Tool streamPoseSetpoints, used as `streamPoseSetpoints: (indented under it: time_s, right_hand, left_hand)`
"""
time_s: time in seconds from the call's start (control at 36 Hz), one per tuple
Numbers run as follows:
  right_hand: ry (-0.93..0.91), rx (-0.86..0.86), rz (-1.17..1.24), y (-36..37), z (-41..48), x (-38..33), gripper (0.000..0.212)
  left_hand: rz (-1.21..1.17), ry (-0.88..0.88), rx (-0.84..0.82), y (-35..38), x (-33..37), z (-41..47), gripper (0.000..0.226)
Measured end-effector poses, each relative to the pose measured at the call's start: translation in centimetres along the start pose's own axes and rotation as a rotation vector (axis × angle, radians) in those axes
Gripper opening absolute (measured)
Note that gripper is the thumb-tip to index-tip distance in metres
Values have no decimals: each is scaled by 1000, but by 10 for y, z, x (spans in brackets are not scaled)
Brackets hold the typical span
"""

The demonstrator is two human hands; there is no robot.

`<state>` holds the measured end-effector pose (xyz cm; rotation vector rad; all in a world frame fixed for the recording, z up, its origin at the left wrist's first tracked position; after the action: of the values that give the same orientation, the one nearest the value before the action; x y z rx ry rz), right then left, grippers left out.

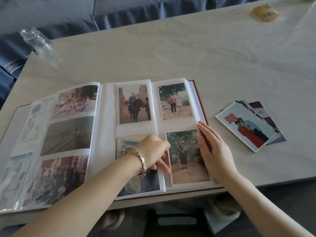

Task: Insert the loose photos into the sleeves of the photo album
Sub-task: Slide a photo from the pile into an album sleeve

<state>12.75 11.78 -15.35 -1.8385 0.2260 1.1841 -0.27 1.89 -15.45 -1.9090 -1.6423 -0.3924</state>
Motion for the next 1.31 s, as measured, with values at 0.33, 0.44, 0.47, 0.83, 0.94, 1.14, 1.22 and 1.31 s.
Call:
streamPoseSetpoints:
  time_s: [0.33, 0.44, 0.47, 0.83, 0.94, 1.14, 1.22, 1.31]
  right_hand:
    - [-36, 30, 0, -2, -1, -2, 43]
    - [-39, 34, -1, -3, -1, -1, 43]
    - [-39, 35, -2, -3, -1, -1, 43]
    - [-39, 37, -4, -2, -1, -2, 42]
    - [-26, 0, 89, -3, -1, 0, 42]
    - [52, 30, 244, -27, 2, 0, 35]
    - [102, -5, 275, -34, 5, -3, 37]
    - [166, -188, 426, -22, 10, -6, 32]
  left_hand:
    - [3, 132, 350, -22, 0, -10, 20]
    - [31, 165, 405, -25, 3, -12, 19]
    - [42, 172, 415, -25, 3, -13, 20]
    - [-69, 135, 348, -24, -2, -8, 17]
    - [-169, 99, 279, -21, -7, -6, 18]
    - [-425, 91, 118, -17, -12, -2, 17]
    - [-487, 100, 67, -16, -11, -6, 17]
    - [-358, 117, 100, -18, -6, -15, 19]
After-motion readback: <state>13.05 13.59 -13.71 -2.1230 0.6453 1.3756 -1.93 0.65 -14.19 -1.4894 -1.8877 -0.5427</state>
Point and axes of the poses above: each hand's wrist, its own z-axis towards the middle knuckle, its own y-axis out of the palm, x = y × z, the point moved 10 cm from there along z, towards the middle knuckle, and after that the axes turned 9 degrees about -x, right-handed, at the moved point
